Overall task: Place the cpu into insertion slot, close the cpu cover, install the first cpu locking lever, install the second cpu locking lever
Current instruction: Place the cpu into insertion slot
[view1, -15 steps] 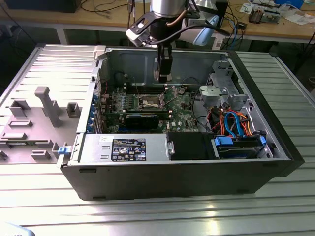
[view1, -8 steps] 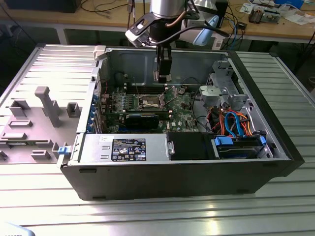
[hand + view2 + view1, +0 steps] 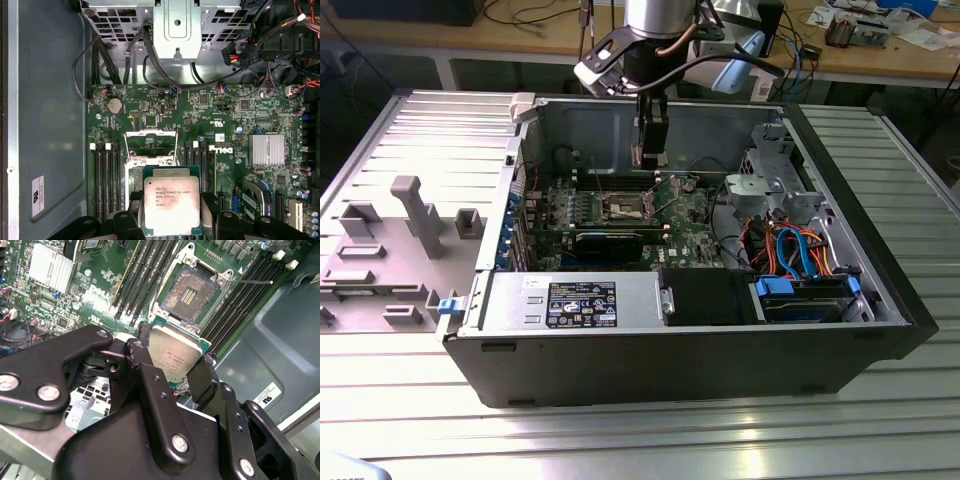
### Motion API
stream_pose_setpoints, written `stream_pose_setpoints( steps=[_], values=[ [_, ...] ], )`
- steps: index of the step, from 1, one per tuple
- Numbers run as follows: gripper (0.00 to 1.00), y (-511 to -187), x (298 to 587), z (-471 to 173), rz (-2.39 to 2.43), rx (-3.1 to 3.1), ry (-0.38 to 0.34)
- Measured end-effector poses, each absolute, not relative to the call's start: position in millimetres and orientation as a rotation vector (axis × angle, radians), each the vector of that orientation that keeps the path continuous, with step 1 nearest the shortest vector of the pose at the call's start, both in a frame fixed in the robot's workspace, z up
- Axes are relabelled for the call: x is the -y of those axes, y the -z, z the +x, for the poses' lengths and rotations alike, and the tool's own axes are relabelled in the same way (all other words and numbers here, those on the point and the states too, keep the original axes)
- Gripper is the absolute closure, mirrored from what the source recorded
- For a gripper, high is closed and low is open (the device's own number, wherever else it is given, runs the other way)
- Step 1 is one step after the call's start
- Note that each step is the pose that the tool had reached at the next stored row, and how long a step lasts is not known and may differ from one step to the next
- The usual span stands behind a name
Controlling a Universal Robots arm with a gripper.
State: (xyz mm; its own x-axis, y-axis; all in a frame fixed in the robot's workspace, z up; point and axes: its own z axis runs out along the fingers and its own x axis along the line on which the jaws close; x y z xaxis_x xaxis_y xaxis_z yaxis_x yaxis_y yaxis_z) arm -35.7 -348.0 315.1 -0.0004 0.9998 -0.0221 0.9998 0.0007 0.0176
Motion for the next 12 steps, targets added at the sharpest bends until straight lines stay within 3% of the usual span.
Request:
stream_pose_setpoints(
  steps=[12],
  values=[
    [0.45,-313.5,347.9,-36.8,2.201,-2.202,0.005]
  ],
)
